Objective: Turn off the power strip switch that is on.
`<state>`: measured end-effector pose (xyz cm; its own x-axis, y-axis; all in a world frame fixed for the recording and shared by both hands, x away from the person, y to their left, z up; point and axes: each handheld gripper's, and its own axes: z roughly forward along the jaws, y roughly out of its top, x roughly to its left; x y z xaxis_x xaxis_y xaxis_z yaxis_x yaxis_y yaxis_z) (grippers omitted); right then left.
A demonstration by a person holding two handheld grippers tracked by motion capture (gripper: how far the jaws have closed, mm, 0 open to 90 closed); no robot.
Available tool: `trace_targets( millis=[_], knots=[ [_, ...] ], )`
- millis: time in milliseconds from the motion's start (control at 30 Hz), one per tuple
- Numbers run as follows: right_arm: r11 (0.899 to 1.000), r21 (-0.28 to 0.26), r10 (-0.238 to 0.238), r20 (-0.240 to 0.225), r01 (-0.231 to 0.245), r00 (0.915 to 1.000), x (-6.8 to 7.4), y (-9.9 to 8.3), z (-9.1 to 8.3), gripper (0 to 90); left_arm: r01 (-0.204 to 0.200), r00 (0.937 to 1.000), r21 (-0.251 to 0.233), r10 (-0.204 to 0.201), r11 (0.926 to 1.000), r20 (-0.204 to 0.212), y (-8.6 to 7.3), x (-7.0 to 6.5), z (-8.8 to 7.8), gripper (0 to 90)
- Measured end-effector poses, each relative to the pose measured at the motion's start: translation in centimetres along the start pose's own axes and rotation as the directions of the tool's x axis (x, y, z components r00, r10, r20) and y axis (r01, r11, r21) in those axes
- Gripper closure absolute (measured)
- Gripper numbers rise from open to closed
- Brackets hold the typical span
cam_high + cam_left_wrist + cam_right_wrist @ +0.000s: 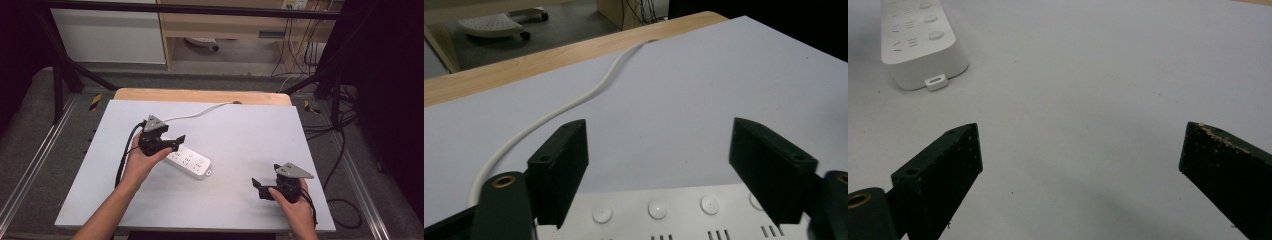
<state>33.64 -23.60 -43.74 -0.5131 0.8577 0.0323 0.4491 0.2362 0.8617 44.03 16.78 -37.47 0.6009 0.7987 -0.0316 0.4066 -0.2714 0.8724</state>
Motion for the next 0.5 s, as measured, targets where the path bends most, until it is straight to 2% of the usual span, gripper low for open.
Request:
trace_targets(
  millis=[333,400,433,500],
  knots=[
    [1.0,0.011,0.0,0.0,0.0,1.0,-0.02,-0.06,-0.03,4.1,-0.015,0.9999,0.011,0.015,0.9998,0.003,0.02,-0.29,0.3,47.7],
    [1.0,0.011,-0.001,-0.001,0.001,1.0,-0.02,-0.08,0.0,4.1,-0.016,0.9998,0.008,0.016,0.9998,-0.009,0.03,-0.28,0.39,52.4],
    [1.0,0.01,0.004,-0.003,-0.004,1.0,-0.01,-0.06,-0.01,4.1,-0.012,0.9999,0.007,0.012,0.9999,-0.008,0.03,-0.21,0.46,57.7],
    [1.0,0.007,0.003,-0.003,-0.003,1.0,-0.03,-0.05,-0.01,4.1,-0.011,0.9998,0.007,0.011,0.9999,-0.018,0.0,-0.06,0.57,60.4]
  ],
)
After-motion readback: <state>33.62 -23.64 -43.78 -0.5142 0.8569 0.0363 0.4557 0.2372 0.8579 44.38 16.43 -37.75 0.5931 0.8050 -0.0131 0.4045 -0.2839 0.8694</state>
